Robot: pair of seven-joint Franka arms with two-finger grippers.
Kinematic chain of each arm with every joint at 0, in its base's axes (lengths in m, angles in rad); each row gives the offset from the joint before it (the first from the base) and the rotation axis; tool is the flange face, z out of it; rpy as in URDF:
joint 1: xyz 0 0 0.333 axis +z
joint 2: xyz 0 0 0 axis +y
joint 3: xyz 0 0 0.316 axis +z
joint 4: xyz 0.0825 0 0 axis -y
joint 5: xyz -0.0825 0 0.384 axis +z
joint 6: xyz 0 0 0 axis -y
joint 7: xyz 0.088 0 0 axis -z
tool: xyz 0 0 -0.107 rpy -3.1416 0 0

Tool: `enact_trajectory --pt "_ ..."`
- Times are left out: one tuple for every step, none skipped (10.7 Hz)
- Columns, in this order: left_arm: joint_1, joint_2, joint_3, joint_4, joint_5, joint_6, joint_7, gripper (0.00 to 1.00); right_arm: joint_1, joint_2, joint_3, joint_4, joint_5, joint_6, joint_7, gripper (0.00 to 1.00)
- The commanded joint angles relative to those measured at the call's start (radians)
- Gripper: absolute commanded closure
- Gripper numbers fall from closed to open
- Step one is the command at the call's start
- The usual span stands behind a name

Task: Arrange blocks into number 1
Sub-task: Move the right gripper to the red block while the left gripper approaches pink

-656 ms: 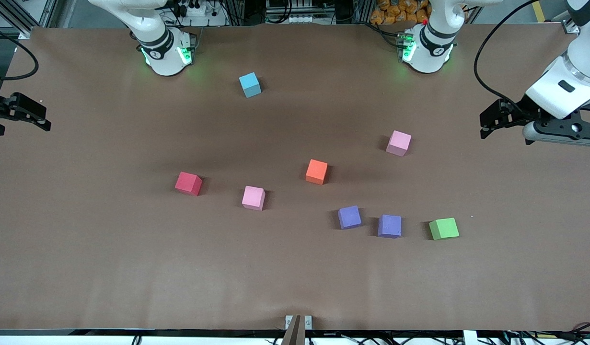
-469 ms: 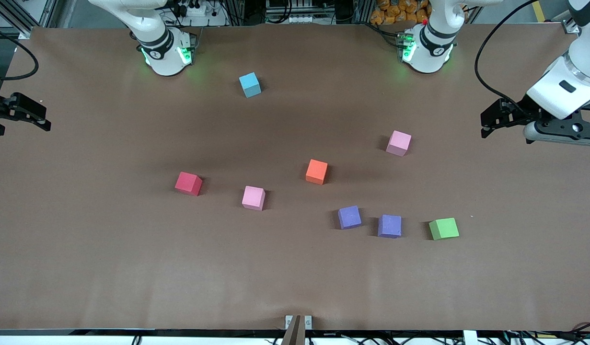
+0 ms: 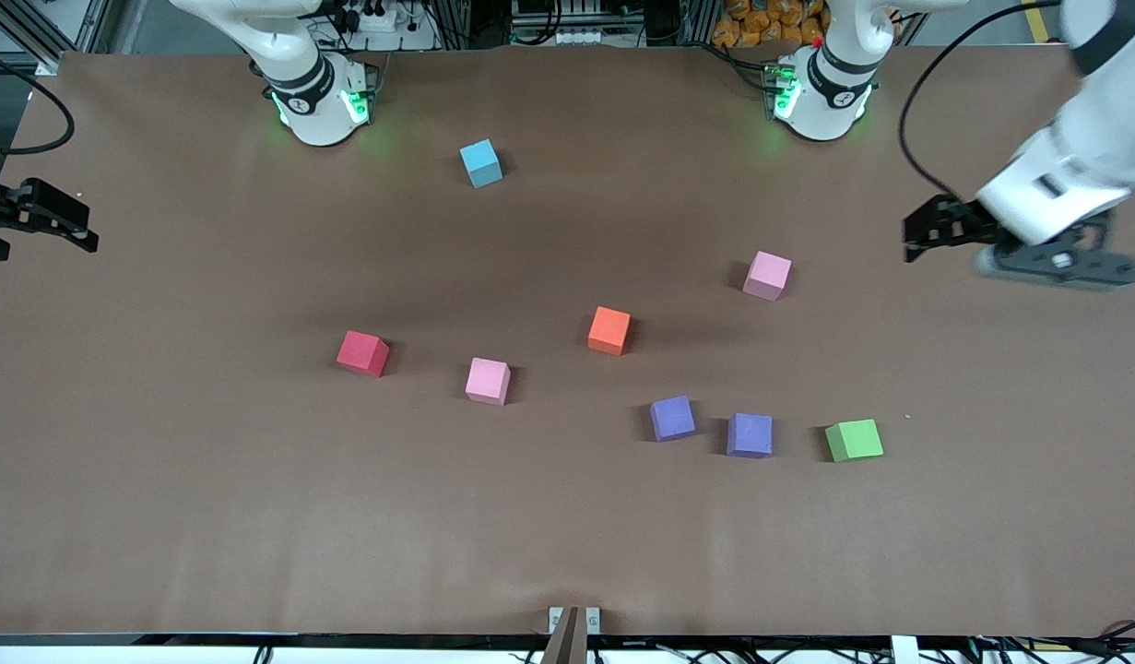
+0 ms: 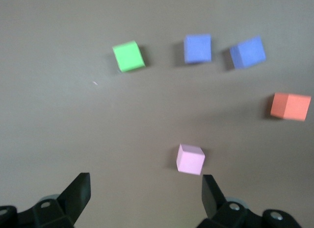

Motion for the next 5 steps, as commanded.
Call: enact_trajectory --pt "-0.013 -0.03 -0.063 -0.172 -0.039 0.073 -0.01 0.0 -0.005 0.007 0.009 -0.015 0.002 0.002 0.014 0.0" --pt "-0.013 -0.04 -0.09 -0.223 -0.037 0.09 -0.012 0.0 0.0 0.008 0.009 -0.017 0.008 0.003 0.014 0.0" --pt "-0.014 -0.044 -0.1 -0.279 -0.036 0.131 -0.012 0.0 0.012 0.03 0.012 -0.021 0.013 0.013 0.014 0.0" --pt "-0.016 -0.042 -0.142 -0.345 -0.03 0.18 -0.012 0.0 0.033 0.059 0.012 -0.035 0.028 0.031 0.016 0.0" --pt "-0.016 -0.045 -0.166 -0.425 -0.027 0.248 -0.013 0.0 0.041 0.076 0.012 -0.071 0.039 0.095 0.028 0.0"
